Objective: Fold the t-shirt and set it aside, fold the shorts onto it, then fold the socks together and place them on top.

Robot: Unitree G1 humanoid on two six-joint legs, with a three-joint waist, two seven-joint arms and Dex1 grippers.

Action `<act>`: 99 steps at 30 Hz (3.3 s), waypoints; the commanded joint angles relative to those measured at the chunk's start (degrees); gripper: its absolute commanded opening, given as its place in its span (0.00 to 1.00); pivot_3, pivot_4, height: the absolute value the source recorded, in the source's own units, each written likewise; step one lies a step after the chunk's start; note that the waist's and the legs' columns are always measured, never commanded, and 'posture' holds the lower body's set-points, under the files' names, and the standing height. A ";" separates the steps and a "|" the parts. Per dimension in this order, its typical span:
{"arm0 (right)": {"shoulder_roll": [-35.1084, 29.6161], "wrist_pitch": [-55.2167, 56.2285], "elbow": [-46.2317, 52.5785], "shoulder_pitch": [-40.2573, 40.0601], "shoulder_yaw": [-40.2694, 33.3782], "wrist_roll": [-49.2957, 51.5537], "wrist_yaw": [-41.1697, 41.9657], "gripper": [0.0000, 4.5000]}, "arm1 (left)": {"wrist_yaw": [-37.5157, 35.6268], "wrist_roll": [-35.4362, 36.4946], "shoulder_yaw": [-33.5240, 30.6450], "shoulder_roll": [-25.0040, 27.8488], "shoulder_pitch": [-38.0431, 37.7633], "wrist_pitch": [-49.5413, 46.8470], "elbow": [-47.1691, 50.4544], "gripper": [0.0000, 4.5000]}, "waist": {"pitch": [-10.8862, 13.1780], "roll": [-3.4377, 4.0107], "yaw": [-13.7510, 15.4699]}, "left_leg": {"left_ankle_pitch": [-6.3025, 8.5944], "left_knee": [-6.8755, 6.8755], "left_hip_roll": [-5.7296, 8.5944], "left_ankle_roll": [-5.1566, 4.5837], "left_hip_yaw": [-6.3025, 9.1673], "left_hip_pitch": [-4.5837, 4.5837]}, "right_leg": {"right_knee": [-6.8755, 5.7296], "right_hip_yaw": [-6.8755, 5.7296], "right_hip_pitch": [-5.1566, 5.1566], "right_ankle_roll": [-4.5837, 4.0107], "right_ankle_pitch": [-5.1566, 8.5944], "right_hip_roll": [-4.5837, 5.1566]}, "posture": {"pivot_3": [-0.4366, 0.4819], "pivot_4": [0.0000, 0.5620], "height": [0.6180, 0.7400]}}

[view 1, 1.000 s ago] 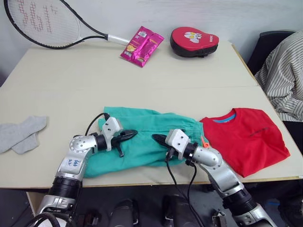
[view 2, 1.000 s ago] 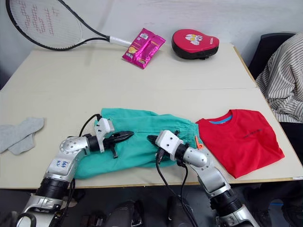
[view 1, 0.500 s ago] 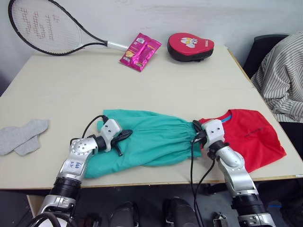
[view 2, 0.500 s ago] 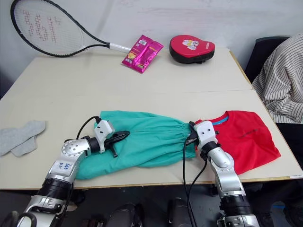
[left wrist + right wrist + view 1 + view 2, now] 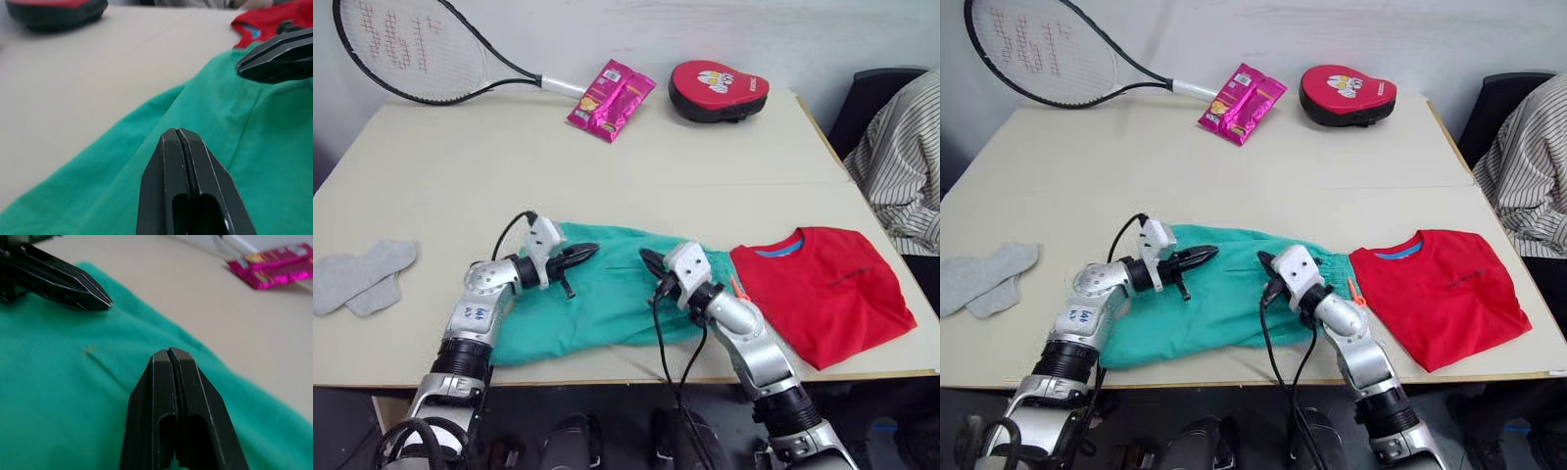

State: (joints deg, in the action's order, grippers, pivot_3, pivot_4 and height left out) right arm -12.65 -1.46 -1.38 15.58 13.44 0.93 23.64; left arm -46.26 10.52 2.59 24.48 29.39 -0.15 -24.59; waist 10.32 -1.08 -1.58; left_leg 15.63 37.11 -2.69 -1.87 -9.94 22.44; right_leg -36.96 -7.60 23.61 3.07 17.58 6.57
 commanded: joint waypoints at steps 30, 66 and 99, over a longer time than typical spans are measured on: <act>-17.78 -31.58 38.63 -40.56 -19.71 99.83 -40.92 1.00 | -9.66 -4.87 6.80 -6.48 4.45 11.75 -7.81 0.00 | 0.23 -0.25 0.29 | 0.46 -0.07 -0.09 -0.22 0.17 0.23 | 0.78 -0.02 -0.12 0.17 -0.09 -0.10 | 0.48 0.27 1.00; -8.27 -31.28 31.19 -6.84 -27.56 64.07 -38.13 0.00 | -8.13 0.51 1.73 -7.26 3.65 2.32 1.92 0.00 | -0.36 0.34 0.80 | -0.12 -0.61 0.12 -0.46 0.08 0.78 | 1.50 0.00 0.33 0.32 -0.80 -0.04 | 0.48 0.27 1.00; -18.25 -39.47 31.75 1.92 -3.74 39.26 9.01 1.00 | -0.60 10.83 -12.62 1.39 -7.63 -7.44 16.11 0.00 | -0.14 0.14 0.13 | -0.26 -0.61 0.03 -0.54 -0.04 0.85 | 1.06 0.05 0.68 0.21 -0.83 -0.11 | 0.48 0.27 1.00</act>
State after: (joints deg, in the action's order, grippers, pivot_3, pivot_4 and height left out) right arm -30.04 -40.48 26.43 17.86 12.42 34.66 27.40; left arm -47.03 20.21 -8.49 25.16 21.04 -8.41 -9.39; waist 10.18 -0.94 -1.45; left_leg 15.38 36.51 -2.65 -2.41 -9.98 23.29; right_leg -35.89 -7.54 24.29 3.27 16.75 6.46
